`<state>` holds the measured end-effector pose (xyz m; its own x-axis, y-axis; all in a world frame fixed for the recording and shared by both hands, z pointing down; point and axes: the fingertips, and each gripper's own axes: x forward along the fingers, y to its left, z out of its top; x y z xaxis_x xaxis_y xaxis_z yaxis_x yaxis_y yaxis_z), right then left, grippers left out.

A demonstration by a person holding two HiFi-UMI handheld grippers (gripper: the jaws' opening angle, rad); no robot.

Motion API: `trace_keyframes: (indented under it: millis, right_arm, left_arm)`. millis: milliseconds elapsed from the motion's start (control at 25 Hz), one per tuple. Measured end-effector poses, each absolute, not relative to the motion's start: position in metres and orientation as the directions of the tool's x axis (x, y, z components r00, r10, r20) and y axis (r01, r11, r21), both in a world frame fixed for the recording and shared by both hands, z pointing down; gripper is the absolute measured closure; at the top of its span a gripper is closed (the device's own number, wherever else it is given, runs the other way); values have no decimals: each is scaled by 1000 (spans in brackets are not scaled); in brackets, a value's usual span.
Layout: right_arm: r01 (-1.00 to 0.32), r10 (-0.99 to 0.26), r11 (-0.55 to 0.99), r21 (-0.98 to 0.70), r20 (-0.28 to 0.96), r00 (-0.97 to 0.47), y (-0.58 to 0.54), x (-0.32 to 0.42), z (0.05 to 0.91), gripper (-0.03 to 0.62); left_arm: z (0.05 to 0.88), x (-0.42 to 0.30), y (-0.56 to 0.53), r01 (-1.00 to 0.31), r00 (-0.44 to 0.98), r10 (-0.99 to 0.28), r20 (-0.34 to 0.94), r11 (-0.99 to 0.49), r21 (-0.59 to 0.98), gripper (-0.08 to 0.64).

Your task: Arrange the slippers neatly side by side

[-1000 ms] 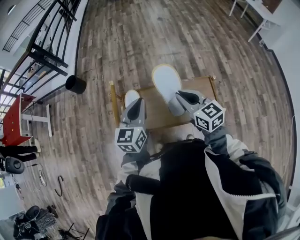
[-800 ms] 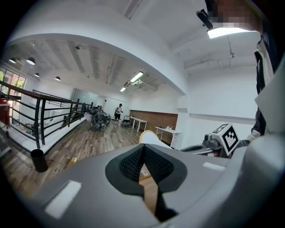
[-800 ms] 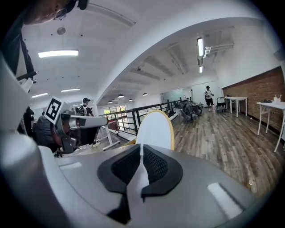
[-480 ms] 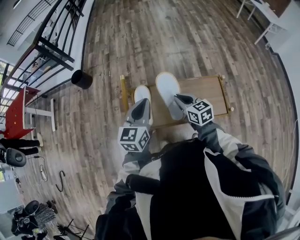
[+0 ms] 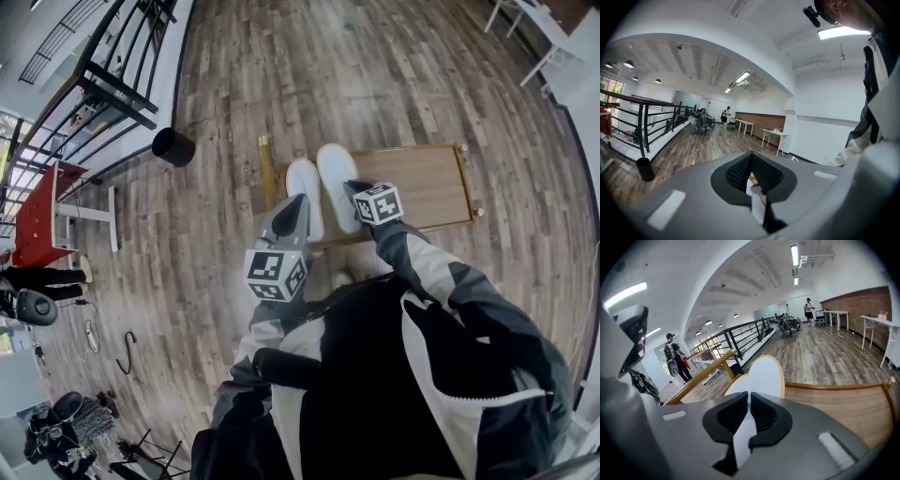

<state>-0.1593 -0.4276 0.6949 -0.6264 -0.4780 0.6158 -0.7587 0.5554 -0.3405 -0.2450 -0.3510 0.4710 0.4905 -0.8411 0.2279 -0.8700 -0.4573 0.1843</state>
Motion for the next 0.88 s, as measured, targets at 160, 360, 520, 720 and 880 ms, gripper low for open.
trace_keyframes:
  millis: [160, 360, 520, 720, 880]
  right_arm:
    - [-786, -462, 550, -283, 681, -568, -436, -164, 720, 568]
    - [-807, -452, 542, -234, 729, -514, -445, -168, 738, 568]
    - [-834, -468, 506, -221, 742, -481, -452, -163, 749, 568]
    - [-853, -464, 477, -212, 764, -449, -449, -158, 760, 568]
    - [-849, -442, 483, -216, 776, -449, -445, -159, 766, 565]
  left_arm:
    - [474, -251, -345, -867, 498, -834, 239, -467, 174, 546]
    - [476, -265, -338, -870, 492, -833, 254, -462, 171, 545]
    - [481, -275, -337, -876, 482, -835, 265, -452, 171, 545]
    - [486, -281, -335, -876, 482, -832, 274, -450, 173, 546]
    - [487, -280, -334, -875, 484, -829, 281, -452, 175, 545]
